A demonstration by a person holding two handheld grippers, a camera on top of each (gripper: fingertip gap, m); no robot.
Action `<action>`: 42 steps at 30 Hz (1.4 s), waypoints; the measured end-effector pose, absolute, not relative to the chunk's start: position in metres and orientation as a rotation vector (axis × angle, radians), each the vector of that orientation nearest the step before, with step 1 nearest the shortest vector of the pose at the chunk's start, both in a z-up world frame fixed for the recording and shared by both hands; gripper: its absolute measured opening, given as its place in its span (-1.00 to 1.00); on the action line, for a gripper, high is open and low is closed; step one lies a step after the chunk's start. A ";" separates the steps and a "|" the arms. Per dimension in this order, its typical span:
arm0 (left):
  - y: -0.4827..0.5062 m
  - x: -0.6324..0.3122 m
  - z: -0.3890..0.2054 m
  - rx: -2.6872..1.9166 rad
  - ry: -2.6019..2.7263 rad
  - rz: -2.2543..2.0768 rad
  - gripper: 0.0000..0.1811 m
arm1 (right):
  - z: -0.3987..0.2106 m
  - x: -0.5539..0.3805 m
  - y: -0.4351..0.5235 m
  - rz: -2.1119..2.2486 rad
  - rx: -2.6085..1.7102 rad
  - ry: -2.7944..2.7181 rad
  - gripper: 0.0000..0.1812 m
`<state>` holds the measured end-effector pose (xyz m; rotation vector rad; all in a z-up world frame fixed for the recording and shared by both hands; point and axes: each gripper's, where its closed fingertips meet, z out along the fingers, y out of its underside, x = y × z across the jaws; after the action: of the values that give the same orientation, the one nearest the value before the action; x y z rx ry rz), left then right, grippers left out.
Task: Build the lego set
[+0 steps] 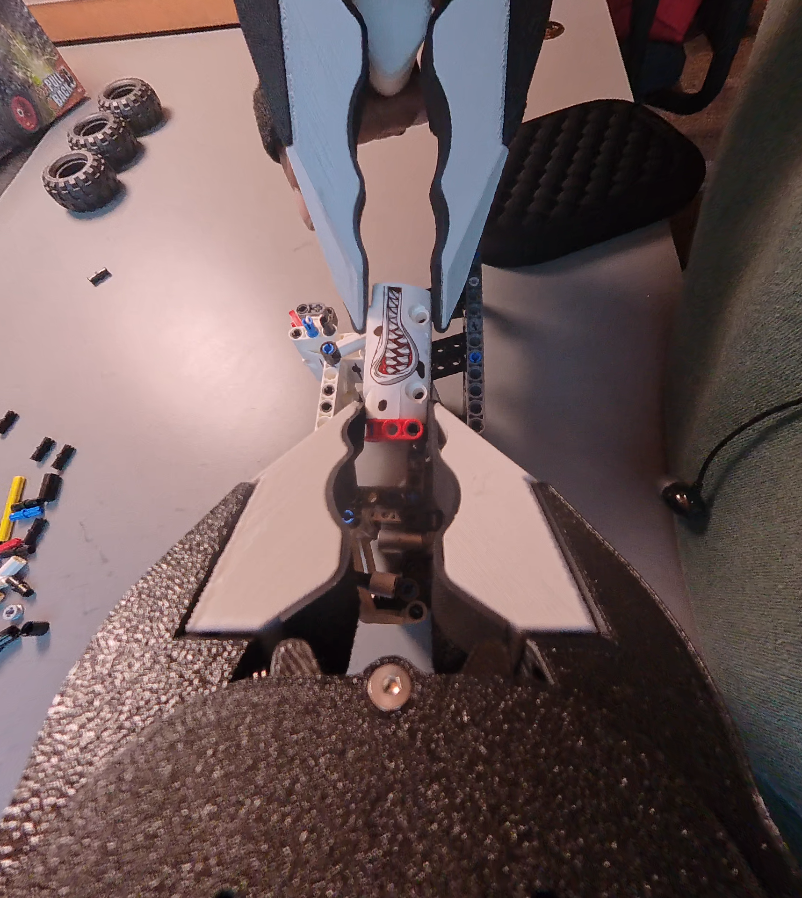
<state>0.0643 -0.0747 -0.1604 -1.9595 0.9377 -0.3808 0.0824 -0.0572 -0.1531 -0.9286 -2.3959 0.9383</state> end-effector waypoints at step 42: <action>-0.079 0.063 -0.160 -1.949 0.949 -0.408 -0.73 | -0.158 0.082 -0.060 0.861 -0.962 -2.395 -0.70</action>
<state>0.0632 -0.0794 -0.1605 -1.9493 0.9487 -0.4075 0.0815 -0.0598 -0.1580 -0.9619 -2.3952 0.8606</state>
